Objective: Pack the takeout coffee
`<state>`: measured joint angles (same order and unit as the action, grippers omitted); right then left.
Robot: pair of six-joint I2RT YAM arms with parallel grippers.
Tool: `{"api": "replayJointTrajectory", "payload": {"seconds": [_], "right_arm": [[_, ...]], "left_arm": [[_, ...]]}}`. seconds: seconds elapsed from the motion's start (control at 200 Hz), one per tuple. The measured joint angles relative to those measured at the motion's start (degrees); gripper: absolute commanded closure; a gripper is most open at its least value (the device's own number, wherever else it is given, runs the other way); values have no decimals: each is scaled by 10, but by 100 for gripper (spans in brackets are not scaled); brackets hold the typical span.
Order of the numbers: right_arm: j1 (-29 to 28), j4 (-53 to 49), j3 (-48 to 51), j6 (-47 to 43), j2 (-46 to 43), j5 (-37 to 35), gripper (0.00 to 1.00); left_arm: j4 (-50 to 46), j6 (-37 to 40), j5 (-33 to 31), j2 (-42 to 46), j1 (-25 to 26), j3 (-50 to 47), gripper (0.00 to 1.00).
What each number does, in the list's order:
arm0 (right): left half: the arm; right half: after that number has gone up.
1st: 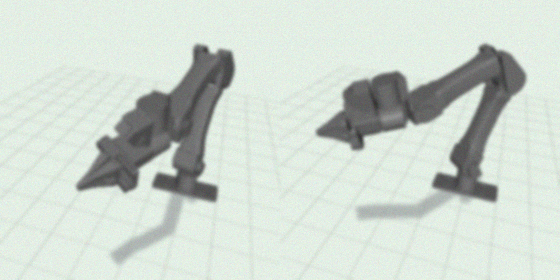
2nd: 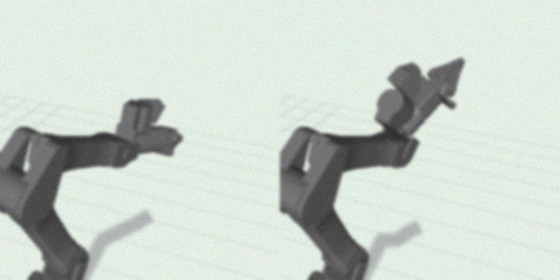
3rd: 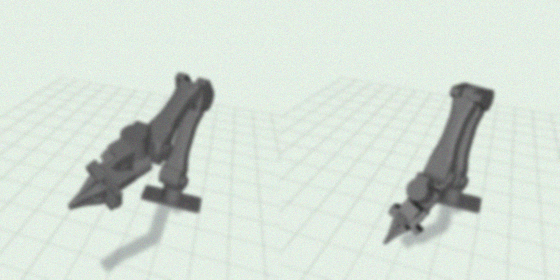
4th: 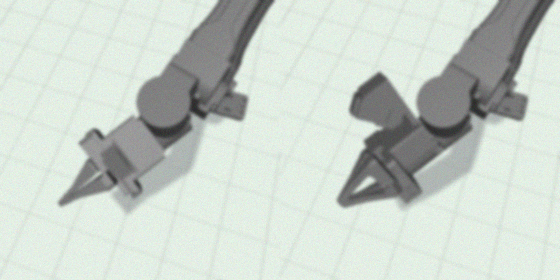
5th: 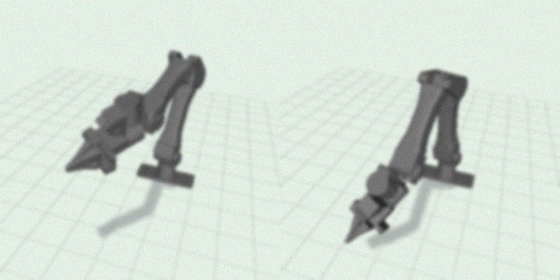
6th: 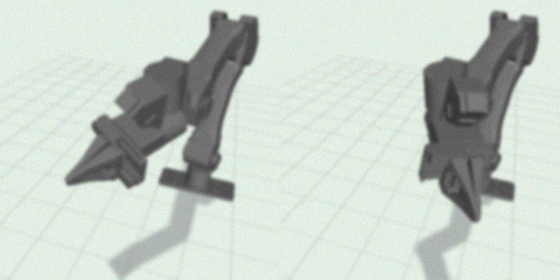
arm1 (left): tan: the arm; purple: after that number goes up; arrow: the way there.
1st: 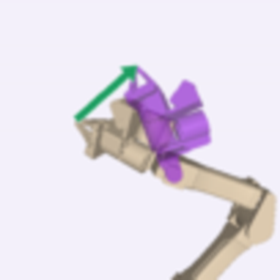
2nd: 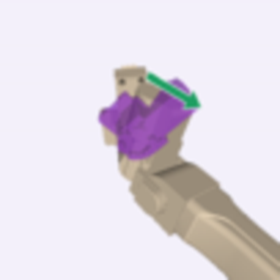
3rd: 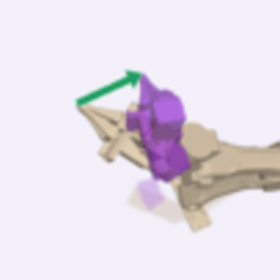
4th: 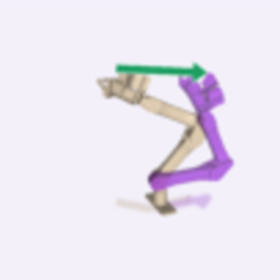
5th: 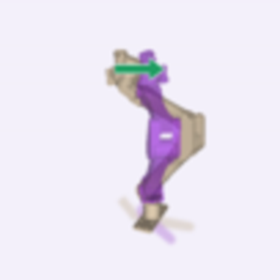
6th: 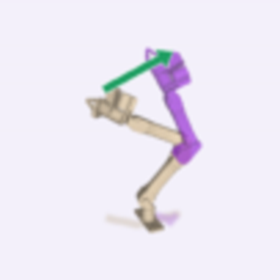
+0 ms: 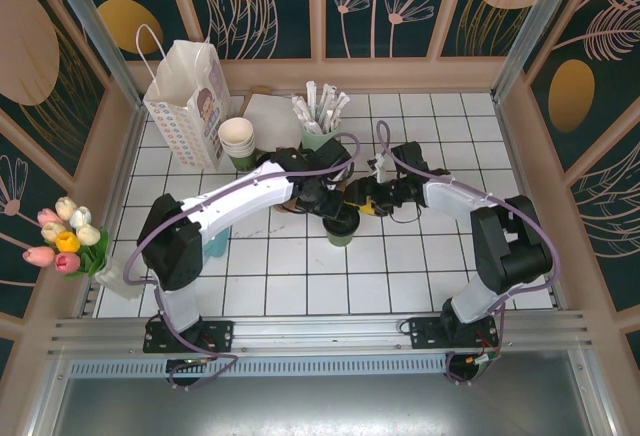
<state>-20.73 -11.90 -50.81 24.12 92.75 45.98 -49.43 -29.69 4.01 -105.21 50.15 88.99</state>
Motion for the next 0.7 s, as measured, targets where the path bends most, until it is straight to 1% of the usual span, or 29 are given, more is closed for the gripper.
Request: {"api": "replayJointTrajectory", "payload": {"seconds": [0.14, 0.26, 0.365, 0.45, 0.59, 0.701], "right_arm": [[0, 23, 9, 0, -3, -1, 36], [-2, 16, 3, -3, -5, -7, 35], [-6, -4, -10, -7, -5, -14, 33], [-9, -16, -16, -7, -8, -25, 29], [-13, -22, -15, 16, -38, -42, 27], [-14, -19, -8, 24, -93, -43, 27]], "left_arm": [[23, -13, 0, 12, 0, -21, 100], [23, -19, 0, 12, 0, -20, 100], [20, -22, 0, 12, 0, -17, 100], [15, -28, 0, 9, 0, -13, 100], [10, -39, 0, 7, 0, -8, 100], [6, -47, 0, 4, 0, -2, 100]]}}
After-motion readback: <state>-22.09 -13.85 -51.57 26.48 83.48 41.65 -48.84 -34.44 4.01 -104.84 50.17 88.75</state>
